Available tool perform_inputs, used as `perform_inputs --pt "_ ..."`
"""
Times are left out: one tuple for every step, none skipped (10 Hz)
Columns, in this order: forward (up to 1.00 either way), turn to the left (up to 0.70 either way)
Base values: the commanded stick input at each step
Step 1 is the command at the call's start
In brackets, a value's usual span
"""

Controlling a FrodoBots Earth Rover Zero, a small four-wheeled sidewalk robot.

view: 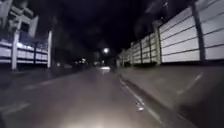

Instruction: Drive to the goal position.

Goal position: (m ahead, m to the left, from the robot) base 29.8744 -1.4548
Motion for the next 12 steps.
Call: perform_inputs --pt "0.7 0.0" --pt "0.7 0.0" --pt "0.7 0.0" --pt "0.7 0.0" --pt "0.7 0.0" --pt "0.7 0.0" --pt "0.7 0.0" --pt "0.7 0.0" --pt "0.7 0.0" --pt "0.7 0.0" --pt "0.7 0.0" --pt "0.7 -0.25"
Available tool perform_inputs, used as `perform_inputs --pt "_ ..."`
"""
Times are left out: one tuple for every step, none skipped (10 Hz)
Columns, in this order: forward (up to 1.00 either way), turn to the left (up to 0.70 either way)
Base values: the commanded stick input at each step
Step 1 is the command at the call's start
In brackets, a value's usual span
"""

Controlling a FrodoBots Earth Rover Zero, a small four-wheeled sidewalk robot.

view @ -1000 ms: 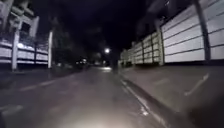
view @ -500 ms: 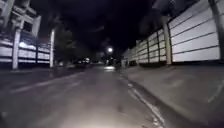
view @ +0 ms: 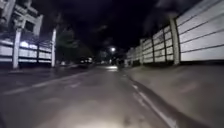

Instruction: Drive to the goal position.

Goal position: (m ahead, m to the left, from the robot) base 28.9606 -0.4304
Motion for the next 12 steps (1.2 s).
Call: perform_inputs --pt "0.7 -0.35" --pt "0.7 -0.35" --pt "0.7 -0.35" --pt "0.7 -0.35" --pt "0.7 -0.35" --pt "0.7 -0.35" --pt "0.7 -0.35" --pt "0.7 -0.32" --pt "0.7 -0.05" --pt "0.7 0.0" --pt "0.7 0.0" --pt "0.7 0.0"
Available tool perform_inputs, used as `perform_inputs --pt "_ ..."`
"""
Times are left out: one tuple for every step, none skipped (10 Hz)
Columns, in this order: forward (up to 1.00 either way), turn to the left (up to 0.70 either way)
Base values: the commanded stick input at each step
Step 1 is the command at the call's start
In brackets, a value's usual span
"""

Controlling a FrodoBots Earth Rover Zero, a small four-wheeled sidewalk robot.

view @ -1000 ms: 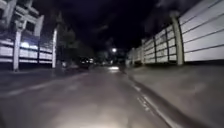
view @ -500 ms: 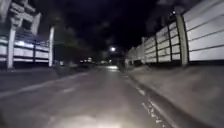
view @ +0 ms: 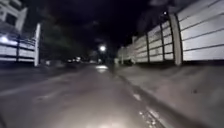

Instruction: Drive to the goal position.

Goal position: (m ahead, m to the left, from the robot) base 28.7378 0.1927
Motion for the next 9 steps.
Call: perform_inputs --pt "0.7 0.0" --pt "0.7 0.0" --pt "0.7 0.0" --pt "0.7 0.0" --pt "0.7 0.0" --pt "0.7 0.0" --pt "0.7 0.0" --pt "0.7 0.0" --pt "0.7 0.0"
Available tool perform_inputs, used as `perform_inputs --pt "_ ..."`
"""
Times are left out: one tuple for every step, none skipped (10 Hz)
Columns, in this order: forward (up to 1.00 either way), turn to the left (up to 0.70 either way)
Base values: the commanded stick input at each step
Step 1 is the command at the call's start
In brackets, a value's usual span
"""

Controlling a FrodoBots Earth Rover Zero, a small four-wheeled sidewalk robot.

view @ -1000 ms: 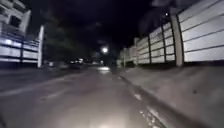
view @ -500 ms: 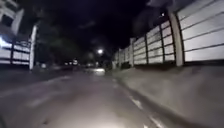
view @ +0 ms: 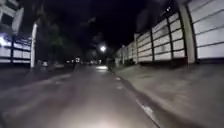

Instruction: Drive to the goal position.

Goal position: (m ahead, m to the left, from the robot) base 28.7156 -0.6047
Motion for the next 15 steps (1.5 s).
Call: perform_inputs --pt "0.7 0.0" --pt "0.7 0.0" --pt "0.7 0.0" --pt "0.7 0.0" --pt "0.7 0.0" --pt "0.7 0.0" --pt "0.7 0.0" --pt "0.7 0.0" --pt "0.7 0.0" --pt "0.7 0.0" --pt "0.7 0.0" --pt "0.7 0.0" --pt "0.7 0.0" --pt "0.7 0.0" --pt "0.7 0.0"
